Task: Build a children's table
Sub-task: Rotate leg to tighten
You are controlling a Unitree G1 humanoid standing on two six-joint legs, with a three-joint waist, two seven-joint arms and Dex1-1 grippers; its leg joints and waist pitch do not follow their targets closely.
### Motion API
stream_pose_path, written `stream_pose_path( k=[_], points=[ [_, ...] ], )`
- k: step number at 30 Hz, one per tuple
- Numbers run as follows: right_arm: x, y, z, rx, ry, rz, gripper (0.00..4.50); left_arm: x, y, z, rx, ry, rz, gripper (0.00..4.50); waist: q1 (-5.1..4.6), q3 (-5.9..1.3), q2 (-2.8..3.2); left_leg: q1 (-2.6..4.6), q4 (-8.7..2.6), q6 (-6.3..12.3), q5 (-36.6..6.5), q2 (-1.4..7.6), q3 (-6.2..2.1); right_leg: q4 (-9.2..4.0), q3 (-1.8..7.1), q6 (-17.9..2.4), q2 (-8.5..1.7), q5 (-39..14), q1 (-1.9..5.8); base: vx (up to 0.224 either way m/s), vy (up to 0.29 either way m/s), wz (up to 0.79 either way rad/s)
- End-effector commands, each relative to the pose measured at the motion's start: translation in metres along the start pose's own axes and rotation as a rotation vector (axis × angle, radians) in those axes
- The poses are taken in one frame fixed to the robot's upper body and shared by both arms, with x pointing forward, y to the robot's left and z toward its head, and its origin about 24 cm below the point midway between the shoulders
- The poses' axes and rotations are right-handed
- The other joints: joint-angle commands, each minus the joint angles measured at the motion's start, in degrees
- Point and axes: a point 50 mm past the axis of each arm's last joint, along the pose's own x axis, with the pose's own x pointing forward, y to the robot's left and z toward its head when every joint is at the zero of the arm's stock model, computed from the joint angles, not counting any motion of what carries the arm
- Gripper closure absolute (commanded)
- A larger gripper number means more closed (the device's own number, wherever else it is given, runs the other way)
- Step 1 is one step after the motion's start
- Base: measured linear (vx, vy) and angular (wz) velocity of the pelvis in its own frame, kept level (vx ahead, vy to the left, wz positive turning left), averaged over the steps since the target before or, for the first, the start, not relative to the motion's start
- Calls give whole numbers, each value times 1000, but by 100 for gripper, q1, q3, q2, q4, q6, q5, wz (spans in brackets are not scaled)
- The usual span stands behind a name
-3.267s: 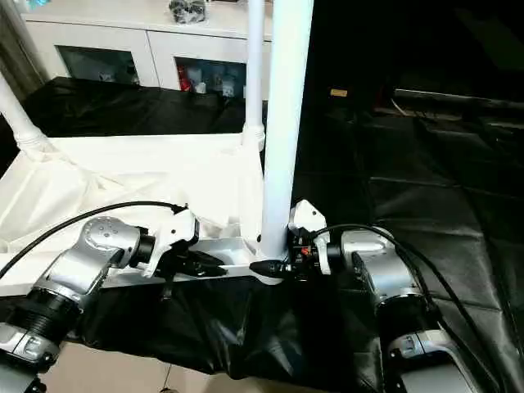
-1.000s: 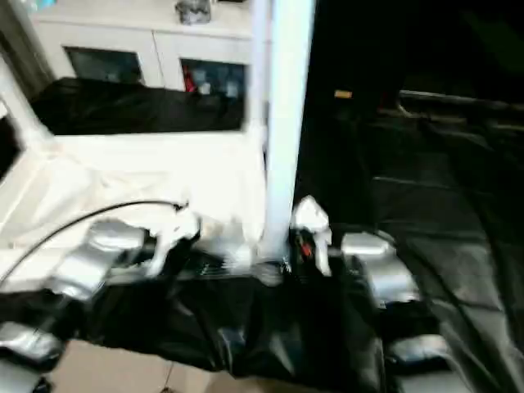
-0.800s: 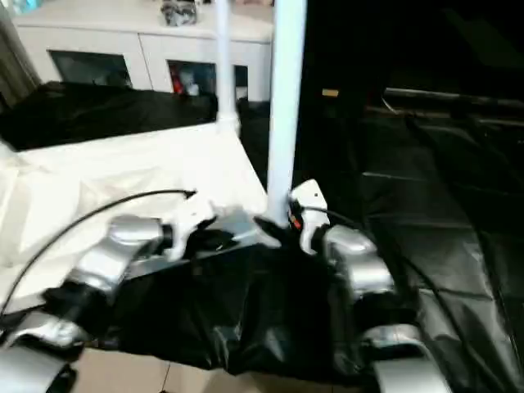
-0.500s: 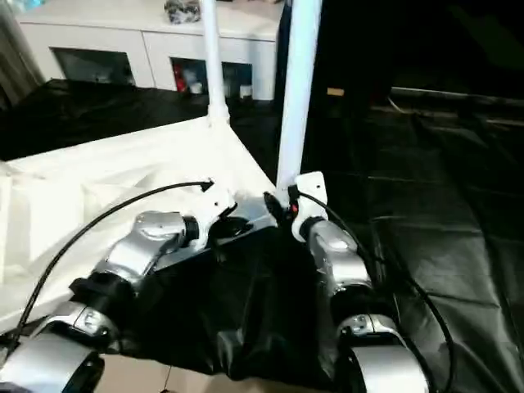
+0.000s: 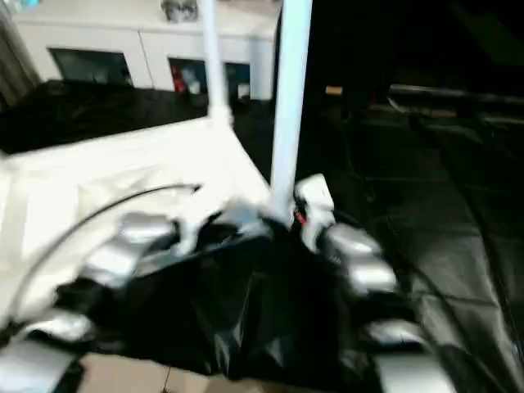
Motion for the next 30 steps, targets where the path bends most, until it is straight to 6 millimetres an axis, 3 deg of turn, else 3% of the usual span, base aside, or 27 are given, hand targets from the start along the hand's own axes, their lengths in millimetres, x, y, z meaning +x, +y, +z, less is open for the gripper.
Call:
stream_pose_path(
  k=[1,3,10,20,26,30],
  points=[
    [16,23,5,-49,11,191,59,10,-9,26,68,-123,-78,450,24,-390,-57,58,-372,495,-1173,290,-113,-406,307,-1344,-384,-1571,301,0,0,0],
    [8,22,3,-68,44,245,59,5,-10,22,73,-105,-111,450,56,-385,-68,89,-372,448,-1229,291,-104,-427,317,-1308,-383,-1686,277,0,0,0],
    [-13,25,2,-113,133,436,59,-13,-14,14,70,-67,-226,450,112,-394,-69,60,-380,455,-1120,307,-115,-377,318,-1309,-384,-1538,297,0,0,0],
    [-16,28,0,-155,168,472,130,-20,-14,10,71,-45,-252,450,107,-384,-80,69,-380,380,-1165,291,-117,-408,322,-1274,-387,-1694,288,0,0,0],
    [-9,32,-3,-117,134,416,175,-15,-11,14,50,-85,-177,450,106,-389,-64,68,-378,386,-1118,293,-115,-391,325,-1320,-381,-1514,289,0,0,0],
    [9,25,-9,-29,70,130,178,-2,-3,22,21,-127,-33,450,41,-366,-74,78,-393,234,-1318,268,-135,-461,318,-1184,-394,-2017,269,0,0,0]
  ],
)
